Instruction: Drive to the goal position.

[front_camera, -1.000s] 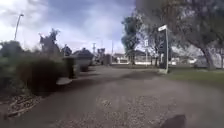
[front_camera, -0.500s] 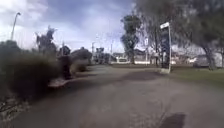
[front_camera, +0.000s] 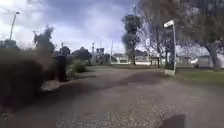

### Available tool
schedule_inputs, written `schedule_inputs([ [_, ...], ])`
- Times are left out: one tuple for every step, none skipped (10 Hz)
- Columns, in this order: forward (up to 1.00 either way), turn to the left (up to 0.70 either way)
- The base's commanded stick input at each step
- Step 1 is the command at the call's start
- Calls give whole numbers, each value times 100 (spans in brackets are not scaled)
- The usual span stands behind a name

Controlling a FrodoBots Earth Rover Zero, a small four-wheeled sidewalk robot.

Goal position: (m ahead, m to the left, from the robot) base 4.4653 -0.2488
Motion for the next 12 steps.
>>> schedule_inputs([
  [70, -20],
  [70, -20],
  [70, -20],
  [70, -19],
  [70, -18],
  [70, -17],
  [70, -16],
  [70, -16],
  [70, -16],
  [70, -18],
  [70, -16],
  [70, -15],
])
